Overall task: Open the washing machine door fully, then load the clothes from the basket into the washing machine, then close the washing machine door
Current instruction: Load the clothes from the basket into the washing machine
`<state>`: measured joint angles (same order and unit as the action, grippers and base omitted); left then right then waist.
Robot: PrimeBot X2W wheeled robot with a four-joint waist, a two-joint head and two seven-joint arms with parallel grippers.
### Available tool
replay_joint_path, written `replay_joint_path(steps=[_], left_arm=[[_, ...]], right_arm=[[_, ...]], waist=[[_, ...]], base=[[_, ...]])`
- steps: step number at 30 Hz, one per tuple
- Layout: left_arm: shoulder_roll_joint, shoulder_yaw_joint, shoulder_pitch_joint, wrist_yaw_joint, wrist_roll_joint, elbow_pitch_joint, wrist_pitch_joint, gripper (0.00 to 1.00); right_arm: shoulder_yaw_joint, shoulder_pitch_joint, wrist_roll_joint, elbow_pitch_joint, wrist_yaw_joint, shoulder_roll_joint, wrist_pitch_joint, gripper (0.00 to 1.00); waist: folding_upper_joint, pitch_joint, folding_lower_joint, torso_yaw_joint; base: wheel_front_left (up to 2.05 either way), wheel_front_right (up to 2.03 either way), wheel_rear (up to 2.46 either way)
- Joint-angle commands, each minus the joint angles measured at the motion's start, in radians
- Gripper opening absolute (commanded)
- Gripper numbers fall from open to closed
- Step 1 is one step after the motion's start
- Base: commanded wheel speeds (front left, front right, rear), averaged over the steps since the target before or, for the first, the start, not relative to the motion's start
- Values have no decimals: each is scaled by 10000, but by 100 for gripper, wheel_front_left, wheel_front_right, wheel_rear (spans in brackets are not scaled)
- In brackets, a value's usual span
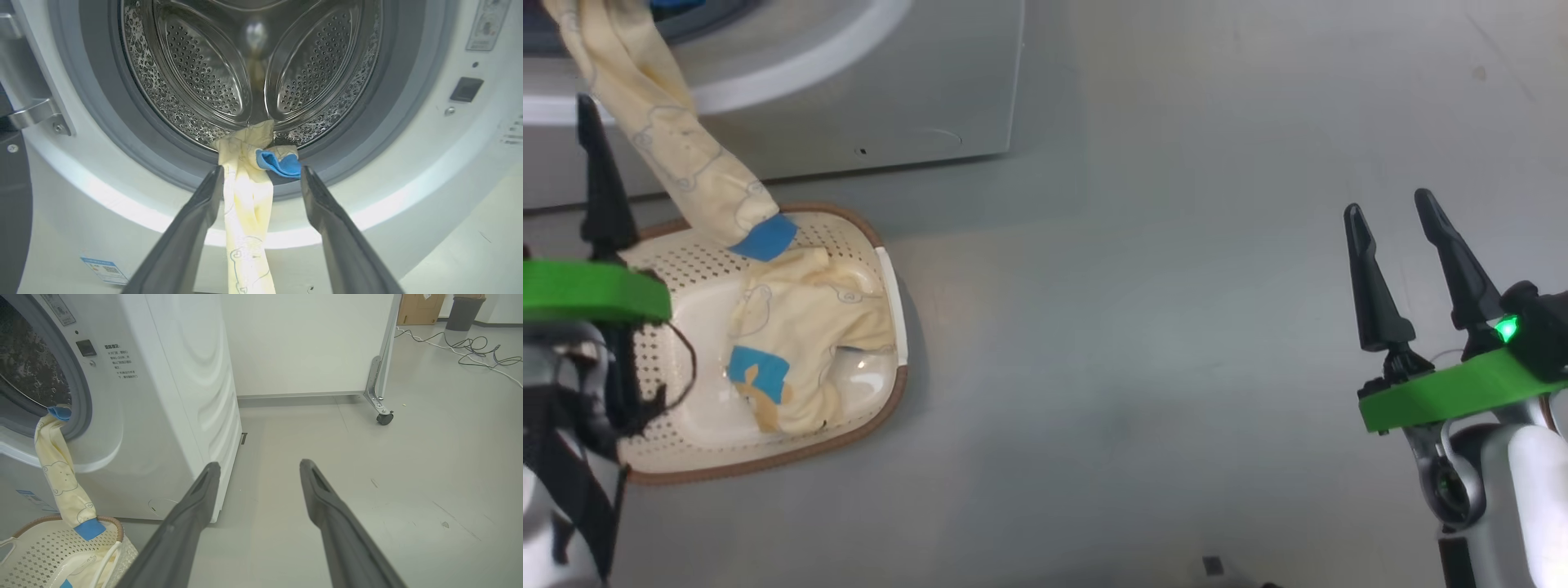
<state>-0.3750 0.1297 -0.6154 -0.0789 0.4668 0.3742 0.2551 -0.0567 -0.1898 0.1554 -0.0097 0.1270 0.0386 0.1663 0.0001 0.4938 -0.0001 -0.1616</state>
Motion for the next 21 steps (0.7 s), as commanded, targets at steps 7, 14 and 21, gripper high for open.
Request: replay_joint_path(steps=[7, 14, 21], left_arm=[[291, -328, 2125, -528, -413, -1519, 65, 100], [672, -140, 3716, -730, -512, -1876, 66, 100], [872, 152, 4897, -734, -748, -2140, 66, 100]], right_arm=[[-88, 600, -331, -487, 37, 116, -405, 100], [-28, 1115, -603, -655, 37, 116, -796, 100], [-36, 1628, -785, -880, 37, 116, -1157, 100]], waist=[[-1, -1476, 1, 596], [-1, -2647, 1, 832], [-1, -3570, 1, 1190]], base=[[0, 0, 0], [0, 0, 0], [0, 0, 0]])
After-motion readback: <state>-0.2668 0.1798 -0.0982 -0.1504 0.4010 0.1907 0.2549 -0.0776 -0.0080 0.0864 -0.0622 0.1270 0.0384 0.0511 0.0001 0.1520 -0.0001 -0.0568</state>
